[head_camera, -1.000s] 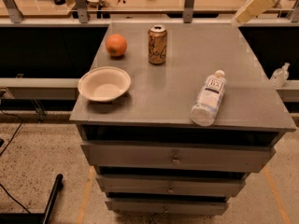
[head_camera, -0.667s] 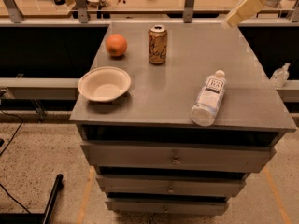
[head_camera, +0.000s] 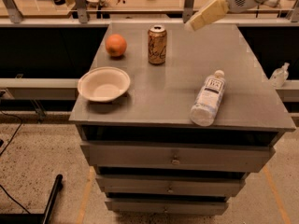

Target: Move orange can near blue plastic bottle

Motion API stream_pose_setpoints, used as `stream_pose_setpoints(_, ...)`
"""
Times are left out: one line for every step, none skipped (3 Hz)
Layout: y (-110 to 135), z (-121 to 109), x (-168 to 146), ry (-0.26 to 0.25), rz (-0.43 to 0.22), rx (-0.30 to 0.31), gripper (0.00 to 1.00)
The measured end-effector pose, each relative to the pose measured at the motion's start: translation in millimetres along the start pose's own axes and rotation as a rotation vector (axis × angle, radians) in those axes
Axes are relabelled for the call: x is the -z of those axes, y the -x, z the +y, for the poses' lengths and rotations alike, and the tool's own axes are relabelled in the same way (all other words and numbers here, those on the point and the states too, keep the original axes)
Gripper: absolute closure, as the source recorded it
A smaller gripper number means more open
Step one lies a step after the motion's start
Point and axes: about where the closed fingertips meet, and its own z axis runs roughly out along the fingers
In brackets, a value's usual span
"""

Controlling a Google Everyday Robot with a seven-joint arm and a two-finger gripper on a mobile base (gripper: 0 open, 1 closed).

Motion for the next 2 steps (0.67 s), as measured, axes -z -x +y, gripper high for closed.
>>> stream_pose_setpoints(1.4, 24.9, -22.6, -0.009, -0.045, -0.073, 0.00)
stream_pose_setpoints(-7.9, 57.2, -54.5, 0.001, -0.076, -0.113, 0.00)
